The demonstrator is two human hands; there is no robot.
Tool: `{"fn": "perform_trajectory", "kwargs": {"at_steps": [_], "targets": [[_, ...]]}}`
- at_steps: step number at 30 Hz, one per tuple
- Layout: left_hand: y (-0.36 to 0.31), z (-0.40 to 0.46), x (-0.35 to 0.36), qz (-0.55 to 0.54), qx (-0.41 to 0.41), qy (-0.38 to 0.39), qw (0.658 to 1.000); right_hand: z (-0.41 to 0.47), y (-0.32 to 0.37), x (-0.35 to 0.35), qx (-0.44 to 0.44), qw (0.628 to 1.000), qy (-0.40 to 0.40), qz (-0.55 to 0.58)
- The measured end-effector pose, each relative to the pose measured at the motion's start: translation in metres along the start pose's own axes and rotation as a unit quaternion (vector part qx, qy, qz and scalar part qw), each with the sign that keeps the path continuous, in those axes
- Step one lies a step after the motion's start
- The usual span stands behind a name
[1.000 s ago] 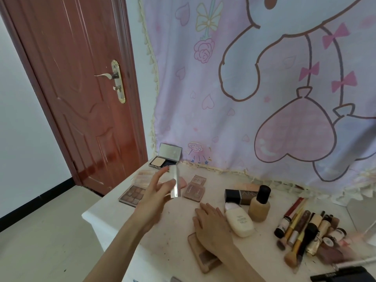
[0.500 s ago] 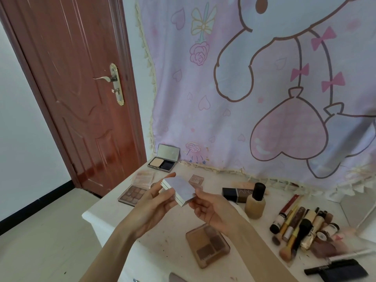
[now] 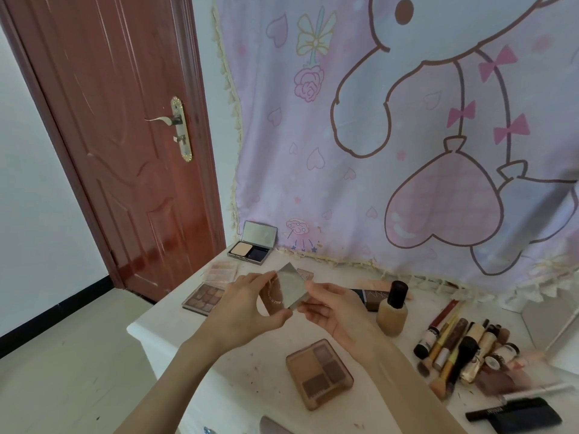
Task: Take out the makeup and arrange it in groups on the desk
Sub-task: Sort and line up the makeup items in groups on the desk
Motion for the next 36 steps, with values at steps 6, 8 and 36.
{"fn": "perform_trajectory", "kwargs": {"at_steps": [6, 8, 36], "targets": [[0.008, -0.004, 0.005, -0.140, -0.013, 0.007, 0.990, -0.003, -0.009, 0.010, 0.080, 0.996, 0.037, 0.023], [0.007, -0.005, 0.007, -0.144, -0.003, 0.011, 0.990, -0.005, -0.012, 0.017, 0.104, 0.992, 0.062, 0.034], [-0.026, -0.015, -0.004, 0.000, 0.089, 0.036, 0.995, -0.001, -0.018, 0.027, 0.033, 0.985, 0.066, 0.153]]}}
Point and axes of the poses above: each hand's wrist, its own z-axis towards the middle knuckle, its own x-axis out of the palm, y = z × x, the point moved 7 cm from there along z, towards the middle knuckle, and after that the axes turned 7 degrees about -x, right-handed, at the moved point
